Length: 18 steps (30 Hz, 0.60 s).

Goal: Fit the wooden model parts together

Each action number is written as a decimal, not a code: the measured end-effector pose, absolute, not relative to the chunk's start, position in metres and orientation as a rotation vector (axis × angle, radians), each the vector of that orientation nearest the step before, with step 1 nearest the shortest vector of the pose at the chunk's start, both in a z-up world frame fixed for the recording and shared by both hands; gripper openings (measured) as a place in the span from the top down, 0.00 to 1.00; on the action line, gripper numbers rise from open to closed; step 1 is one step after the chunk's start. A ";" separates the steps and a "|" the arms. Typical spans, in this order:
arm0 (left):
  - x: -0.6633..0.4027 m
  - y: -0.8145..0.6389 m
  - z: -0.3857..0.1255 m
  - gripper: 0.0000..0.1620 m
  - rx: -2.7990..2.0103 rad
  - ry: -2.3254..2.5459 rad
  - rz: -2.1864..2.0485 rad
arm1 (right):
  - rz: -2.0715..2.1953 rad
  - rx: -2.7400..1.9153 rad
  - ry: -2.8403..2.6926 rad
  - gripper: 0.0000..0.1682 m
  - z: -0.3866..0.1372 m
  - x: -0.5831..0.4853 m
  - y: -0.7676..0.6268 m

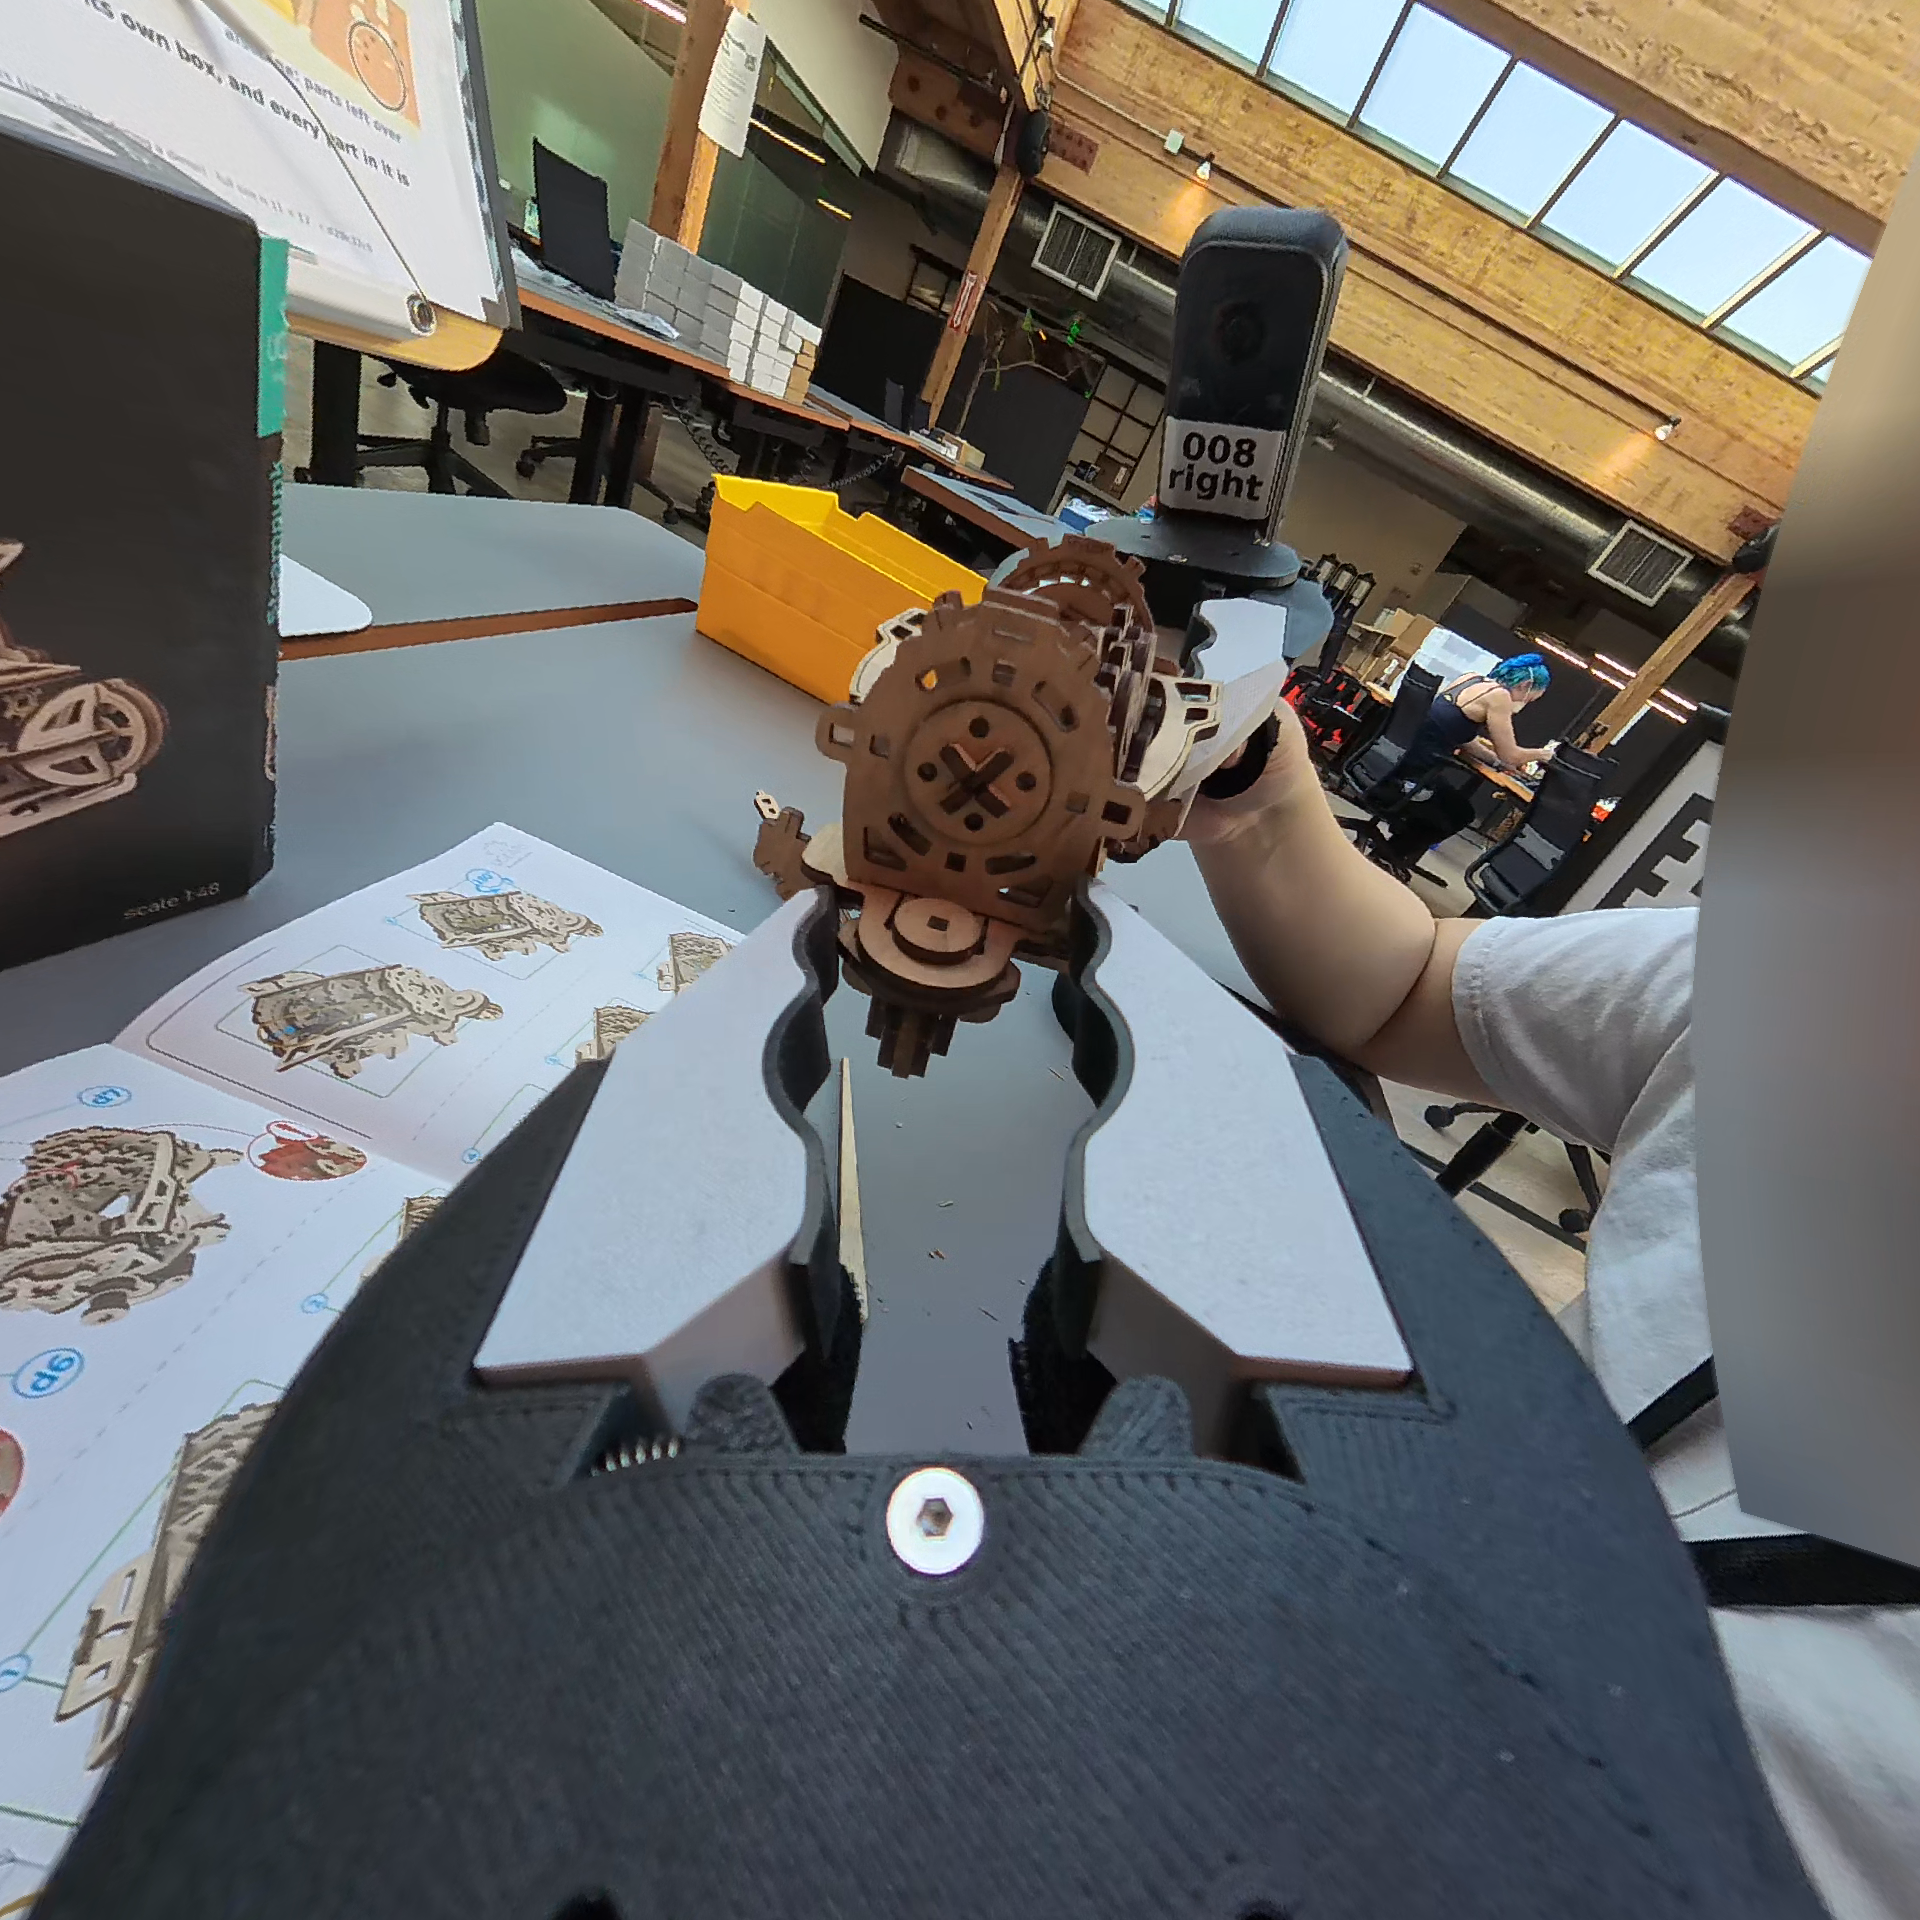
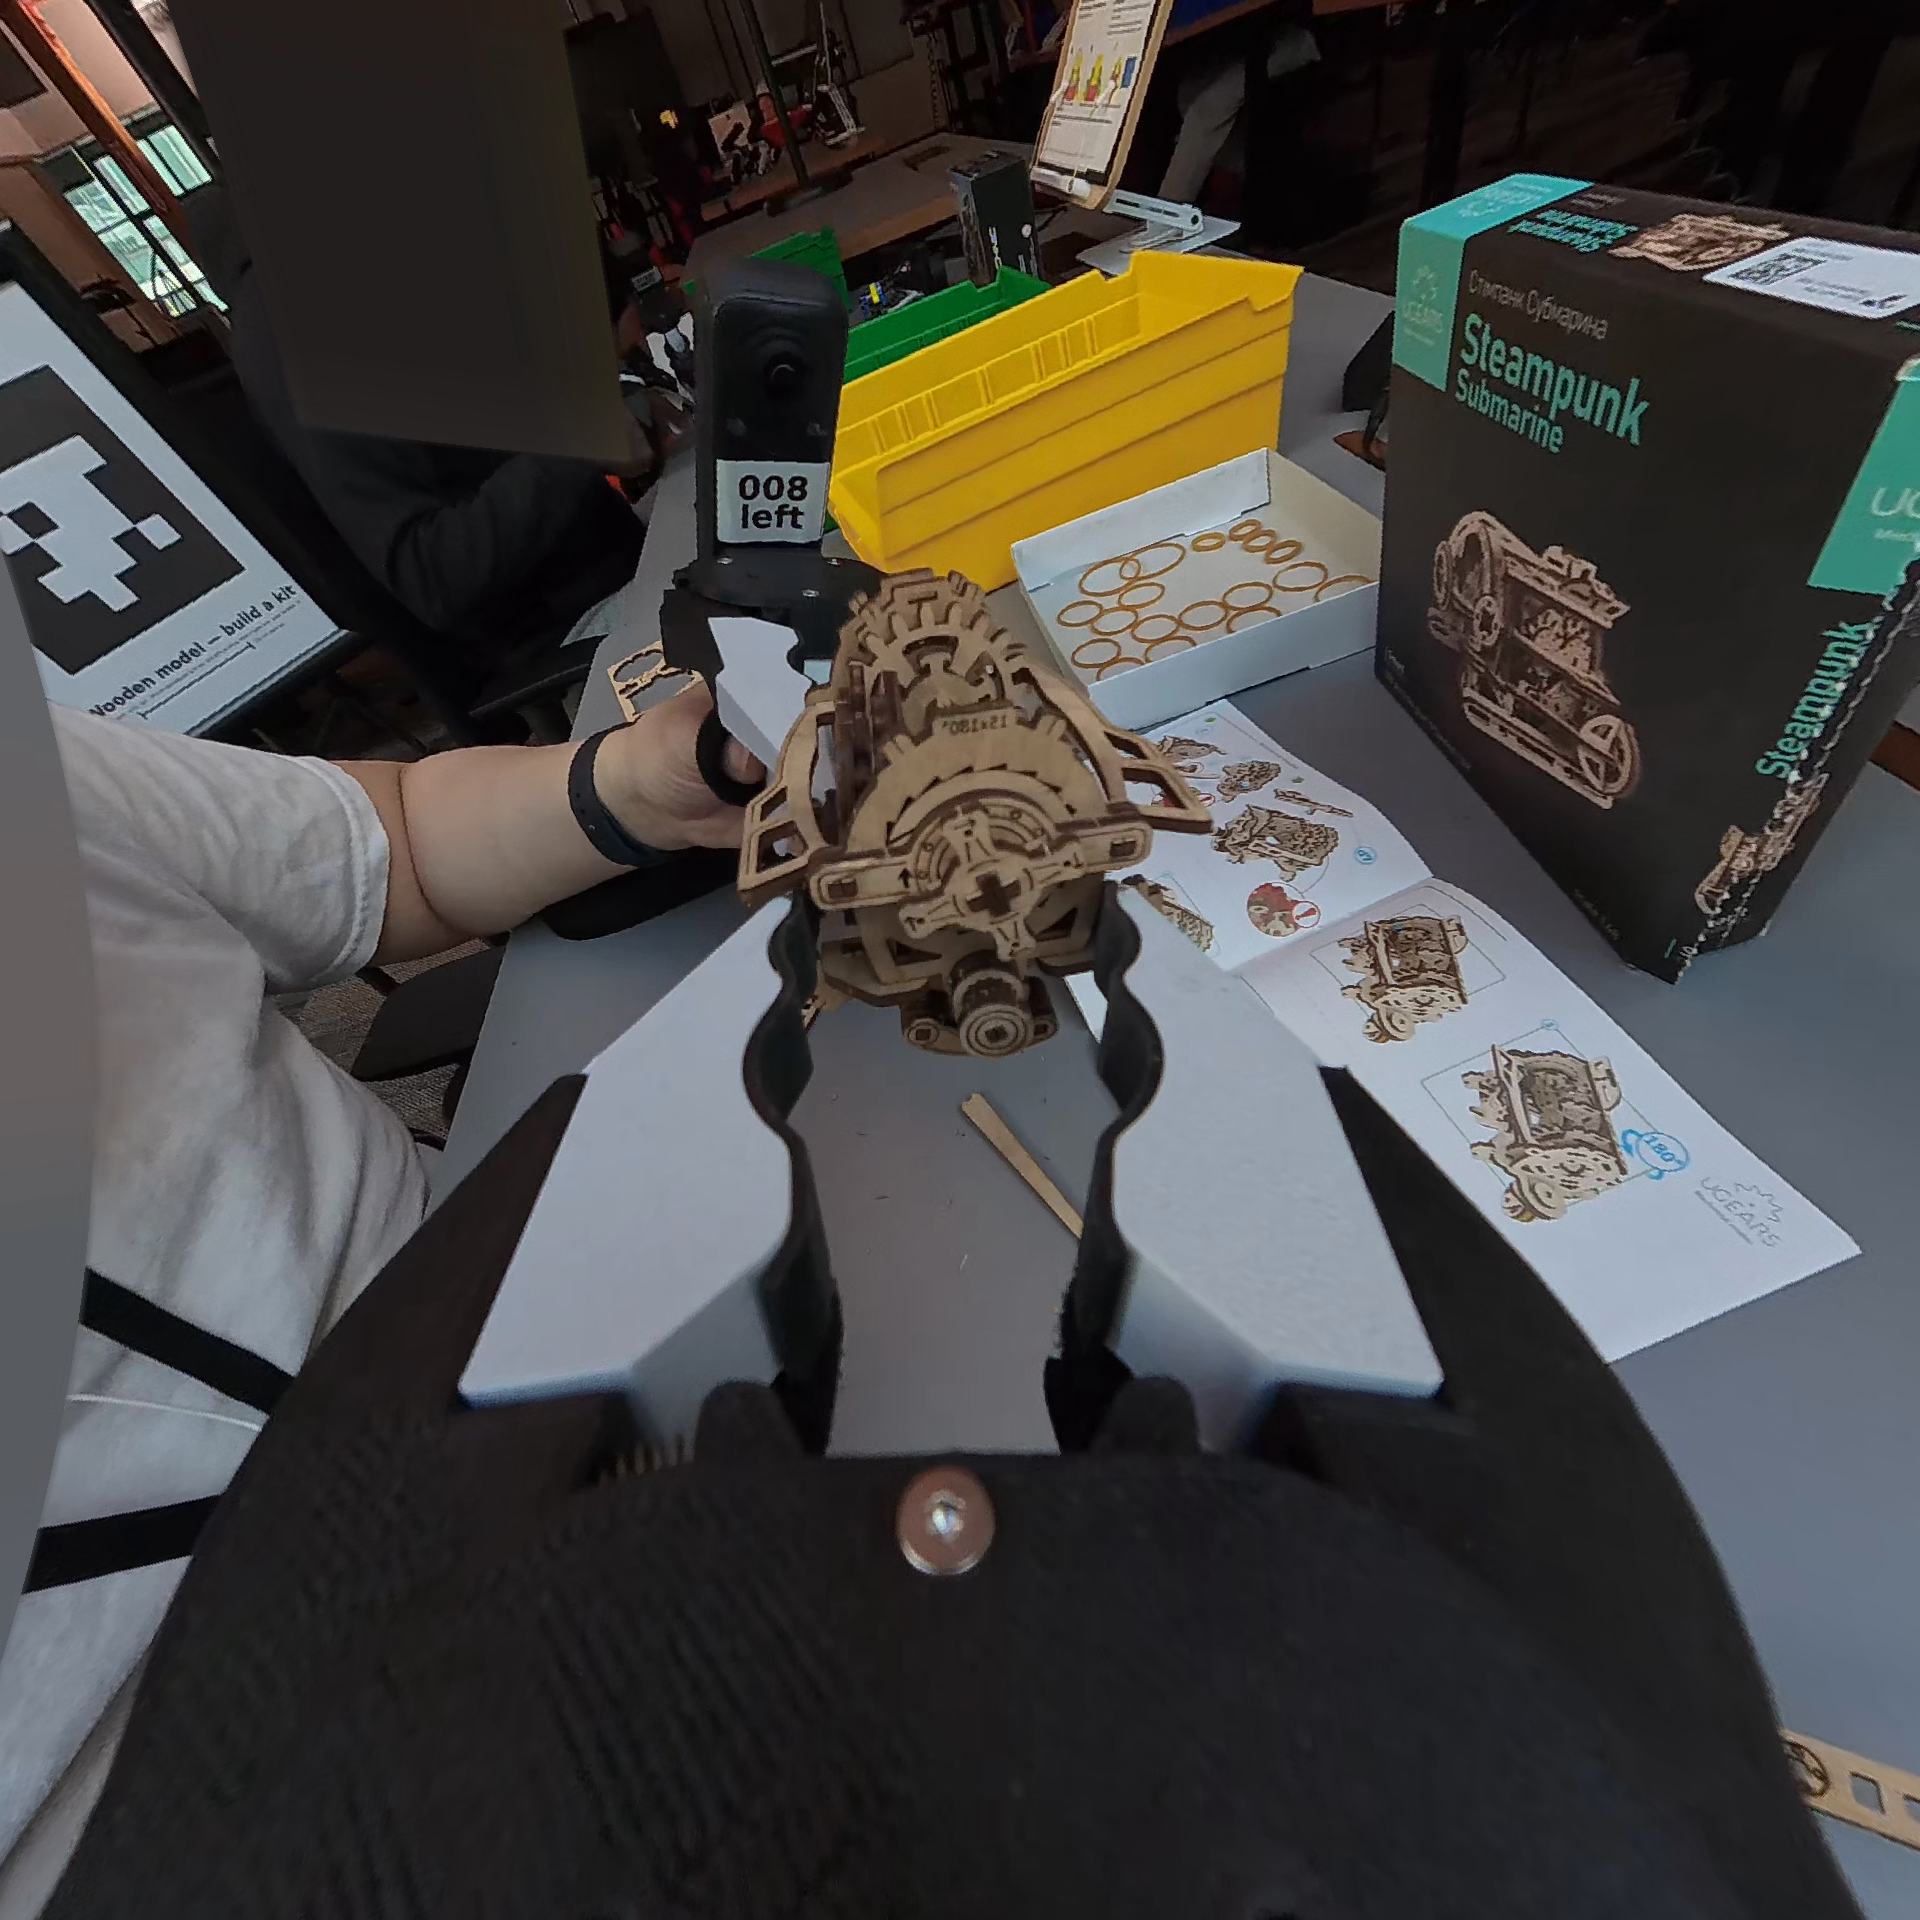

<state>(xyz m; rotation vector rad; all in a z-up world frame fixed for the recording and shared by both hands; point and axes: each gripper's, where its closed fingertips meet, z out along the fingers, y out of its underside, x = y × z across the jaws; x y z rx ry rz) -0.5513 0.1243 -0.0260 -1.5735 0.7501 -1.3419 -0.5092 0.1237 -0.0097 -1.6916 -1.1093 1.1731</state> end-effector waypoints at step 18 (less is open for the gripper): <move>-0.552 0.124 -0.028 0.74 -1.577 0.775 -1.324 | 1.114 -1.664 -1.164 0.69 -0.014 -0.509 0.124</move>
